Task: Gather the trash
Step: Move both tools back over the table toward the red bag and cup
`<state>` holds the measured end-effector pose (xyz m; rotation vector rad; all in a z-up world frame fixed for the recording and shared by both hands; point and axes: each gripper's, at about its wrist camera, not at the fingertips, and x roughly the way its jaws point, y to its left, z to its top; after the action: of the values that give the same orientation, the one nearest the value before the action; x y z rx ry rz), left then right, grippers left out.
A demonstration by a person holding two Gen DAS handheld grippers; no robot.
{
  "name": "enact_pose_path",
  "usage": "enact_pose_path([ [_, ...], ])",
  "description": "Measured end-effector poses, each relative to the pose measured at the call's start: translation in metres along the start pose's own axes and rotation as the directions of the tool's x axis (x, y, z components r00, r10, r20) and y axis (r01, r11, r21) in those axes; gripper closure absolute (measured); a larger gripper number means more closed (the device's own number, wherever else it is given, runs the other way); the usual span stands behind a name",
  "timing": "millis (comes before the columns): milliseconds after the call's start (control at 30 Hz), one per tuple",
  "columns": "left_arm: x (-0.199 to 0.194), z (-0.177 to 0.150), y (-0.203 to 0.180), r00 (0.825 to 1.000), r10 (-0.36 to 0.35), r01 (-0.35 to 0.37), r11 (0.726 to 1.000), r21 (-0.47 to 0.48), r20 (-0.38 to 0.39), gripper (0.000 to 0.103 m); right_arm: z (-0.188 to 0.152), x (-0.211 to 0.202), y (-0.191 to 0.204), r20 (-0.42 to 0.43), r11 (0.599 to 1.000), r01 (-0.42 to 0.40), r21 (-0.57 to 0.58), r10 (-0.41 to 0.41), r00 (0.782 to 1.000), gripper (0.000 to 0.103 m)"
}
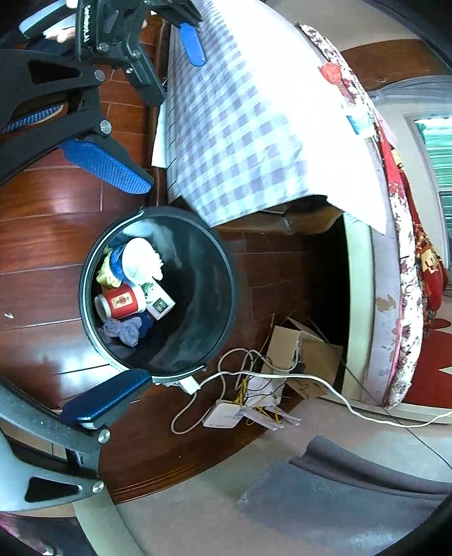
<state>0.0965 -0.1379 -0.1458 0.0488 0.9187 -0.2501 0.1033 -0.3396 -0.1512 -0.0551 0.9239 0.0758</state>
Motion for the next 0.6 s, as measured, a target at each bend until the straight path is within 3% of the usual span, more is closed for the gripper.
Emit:
enact_pose_path([
  [300, -0.034, 0.010, 0.037, 0.995, 0.055, -0.049, 0.996, -0.073, 0.082, 0.001, 0.031, -0.016, 0.029, 0.091, 0.999, -0.036, 0.006, 0.035, 0.995, 0.001],
  [600, -0.056, 0.021, 0.087, 0.978, 0.151, -0.126, 0.978, -0.166, 0.146, 0.001, 0.064, -0.011, 0.073, 0.144, 0.994, -0.106, -0.012, 0.107, 0.984, 0.001],
])
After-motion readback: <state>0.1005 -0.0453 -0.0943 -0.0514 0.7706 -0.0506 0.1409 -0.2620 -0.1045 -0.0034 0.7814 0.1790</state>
